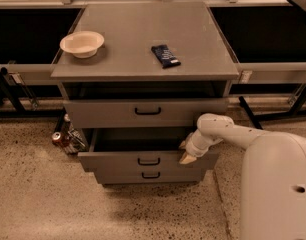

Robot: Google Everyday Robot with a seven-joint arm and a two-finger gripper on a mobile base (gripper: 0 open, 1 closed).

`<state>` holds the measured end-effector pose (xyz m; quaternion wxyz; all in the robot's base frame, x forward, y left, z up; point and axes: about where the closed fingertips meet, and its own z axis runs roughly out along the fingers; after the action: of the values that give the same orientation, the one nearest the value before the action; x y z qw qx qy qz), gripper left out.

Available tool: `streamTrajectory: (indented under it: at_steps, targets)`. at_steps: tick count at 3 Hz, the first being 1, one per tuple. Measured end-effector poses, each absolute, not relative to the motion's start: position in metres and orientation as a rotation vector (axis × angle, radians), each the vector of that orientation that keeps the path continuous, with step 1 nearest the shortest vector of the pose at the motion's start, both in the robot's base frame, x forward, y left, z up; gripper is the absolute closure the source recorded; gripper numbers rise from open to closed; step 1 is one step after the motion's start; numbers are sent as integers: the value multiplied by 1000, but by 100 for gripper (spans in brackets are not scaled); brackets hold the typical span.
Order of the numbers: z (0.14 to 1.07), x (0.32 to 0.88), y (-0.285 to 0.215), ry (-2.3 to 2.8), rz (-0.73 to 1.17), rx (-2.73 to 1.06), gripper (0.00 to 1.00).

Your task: Open middle drawer

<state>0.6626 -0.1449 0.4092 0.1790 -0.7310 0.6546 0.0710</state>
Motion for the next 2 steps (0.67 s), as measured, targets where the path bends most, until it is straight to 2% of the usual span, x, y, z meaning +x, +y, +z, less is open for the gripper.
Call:
streamTrajectory:
  at_steps: [2]
  targets:
    - [409, 663, -145, 1851, 201, -2067, 14]
